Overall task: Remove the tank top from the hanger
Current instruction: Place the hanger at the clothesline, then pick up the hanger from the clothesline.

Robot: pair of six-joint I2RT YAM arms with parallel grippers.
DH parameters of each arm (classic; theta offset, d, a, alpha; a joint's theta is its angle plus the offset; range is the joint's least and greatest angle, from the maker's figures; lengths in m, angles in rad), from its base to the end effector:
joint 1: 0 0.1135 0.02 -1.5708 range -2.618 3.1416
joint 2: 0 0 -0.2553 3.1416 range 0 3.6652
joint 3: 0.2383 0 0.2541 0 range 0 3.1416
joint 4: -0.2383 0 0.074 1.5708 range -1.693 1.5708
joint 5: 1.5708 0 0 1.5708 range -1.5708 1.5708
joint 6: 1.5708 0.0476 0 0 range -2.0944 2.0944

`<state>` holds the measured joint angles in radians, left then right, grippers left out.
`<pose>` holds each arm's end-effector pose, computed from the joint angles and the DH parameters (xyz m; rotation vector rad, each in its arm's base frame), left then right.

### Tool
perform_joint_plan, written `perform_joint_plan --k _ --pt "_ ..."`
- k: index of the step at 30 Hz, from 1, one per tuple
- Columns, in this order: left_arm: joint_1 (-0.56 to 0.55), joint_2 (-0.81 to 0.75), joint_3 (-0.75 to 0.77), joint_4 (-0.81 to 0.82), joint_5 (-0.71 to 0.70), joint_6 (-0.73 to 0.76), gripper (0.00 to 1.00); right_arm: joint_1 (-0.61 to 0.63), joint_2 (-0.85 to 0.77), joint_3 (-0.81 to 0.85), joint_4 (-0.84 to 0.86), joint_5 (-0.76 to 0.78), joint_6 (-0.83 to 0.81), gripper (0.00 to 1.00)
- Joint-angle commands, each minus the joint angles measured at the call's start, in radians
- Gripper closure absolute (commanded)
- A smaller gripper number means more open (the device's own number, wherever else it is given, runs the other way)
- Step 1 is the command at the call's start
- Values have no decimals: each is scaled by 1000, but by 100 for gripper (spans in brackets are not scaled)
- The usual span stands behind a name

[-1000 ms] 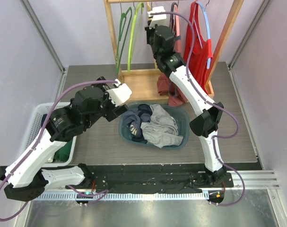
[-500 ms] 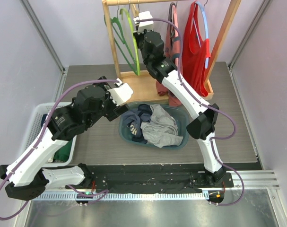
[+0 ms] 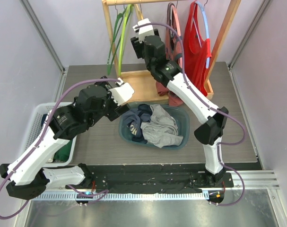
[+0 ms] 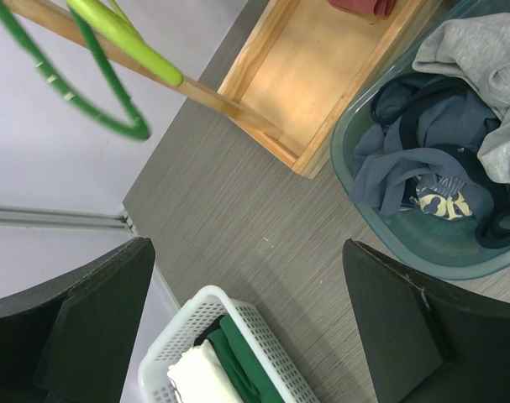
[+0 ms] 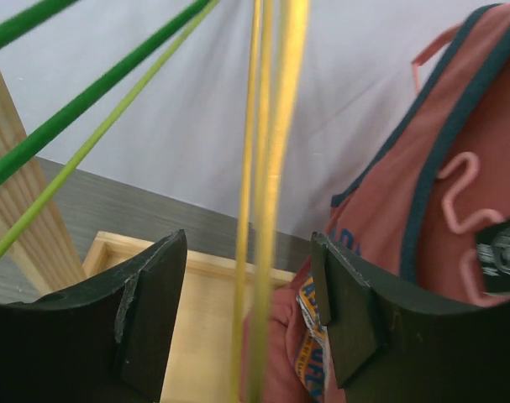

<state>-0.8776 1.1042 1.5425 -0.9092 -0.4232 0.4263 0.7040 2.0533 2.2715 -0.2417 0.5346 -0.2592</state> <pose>0.1479 -0.1474 0.4474 0.9956 1.7347 0.1432 0.3827 0.2932 0.4490 -0.3477 1.5531 -0.0794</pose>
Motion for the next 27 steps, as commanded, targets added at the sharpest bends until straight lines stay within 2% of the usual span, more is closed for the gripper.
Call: perform_joint_plan --k 1,7,12,18,22,27 --pt "-4 9 33 30 0 -4 0 -4 -180 45 -60 -15 20 32" --pt "-3 17 28 33 1 -9 0 -20 -280 36 -119 -38 52 32" --pt "-1 31 33 32 8 -12 0 -84 -380 -16 -126 -137 147 33" --pt "2 45 44 30 21 -21 0 -207 -409 -76 -180 -225 242 34" --pt "2 60 65 24 32 -29 0 -222 -401 -101 -232 -249 258 34" --pt "5 66 73 24 38 -32 0 -221 -419 -156 -277 -306 279 27"
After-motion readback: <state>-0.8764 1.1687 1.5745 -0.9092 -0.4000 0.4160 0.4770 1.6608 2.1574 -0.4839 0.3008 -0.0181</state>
